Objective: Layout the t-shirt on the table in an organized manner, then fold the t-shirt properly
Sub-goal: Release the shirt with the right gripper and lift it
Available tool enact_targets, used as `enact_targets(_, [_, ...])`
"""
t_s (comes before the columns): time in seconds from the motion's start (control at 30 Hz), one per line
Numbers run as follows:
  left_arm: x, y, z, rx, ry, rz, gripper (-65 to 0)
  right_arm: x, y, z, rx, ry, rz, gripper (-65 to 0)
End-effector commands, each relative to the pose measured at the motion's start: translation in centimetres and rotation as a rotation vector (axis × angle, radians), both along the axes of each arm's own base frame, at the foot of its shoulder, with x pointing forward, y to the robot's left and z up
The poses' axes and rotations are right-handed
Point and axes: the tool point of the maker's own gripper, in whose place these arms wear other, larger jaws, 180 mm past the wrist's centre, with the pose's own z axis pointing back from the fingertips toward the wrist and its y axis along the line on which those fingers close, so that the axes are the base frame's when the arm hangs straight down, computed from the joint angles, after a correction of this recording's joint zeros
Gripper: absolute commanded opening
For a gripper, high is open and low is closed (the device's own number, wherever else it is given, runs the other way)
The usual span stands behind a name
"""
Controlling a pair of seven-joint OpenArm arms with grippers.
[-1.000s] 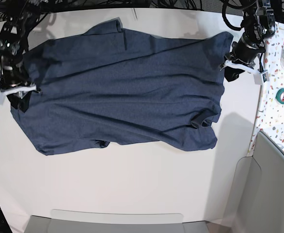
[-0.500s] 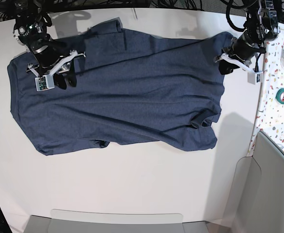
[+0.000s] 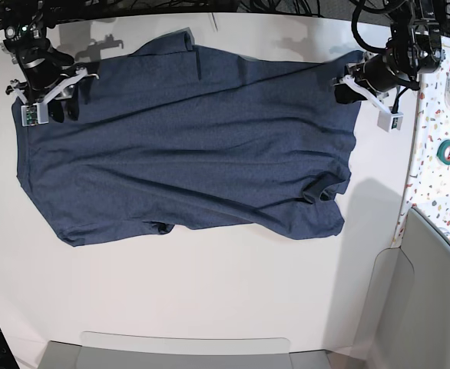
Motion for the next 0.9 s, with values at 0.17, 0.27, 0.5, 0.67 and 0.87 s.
enact_targets(0.17, [1.8,3.2,-2.5,0.006,0.033,0.084,-61.2,-0.5,-2.6,-1.8,-0.029,0.111,-0.055,-49.8])
enact_targets(0.27, [2.2,4.0,-5.6,-0.007,0.077,0.131,-61.2,-0.8,-3.4,-3.1,-0.025,0.146,-0.080,-49.9])
enact_targets(0.5, [2.4,4.2,-8.2,0.023,0.096,0.118,-61.3,-1.4,-5.2,-3.6,-0.134,0.189,-0.064,-56.1])
enact_targets(0.67, [2.6,6.3,-8.3,0.105,0.077,0.126,-61.5,-1.6,-7.3,-3.3,-0.300,0.204,-0.061,-56.0])
enact_targets(0.87, [2.4,8.8,-9.2,0.244,0.055,0.126,-61.6,-1.4,-8.9,-2.5,-0.445,0.202,-0.058,-56.0])
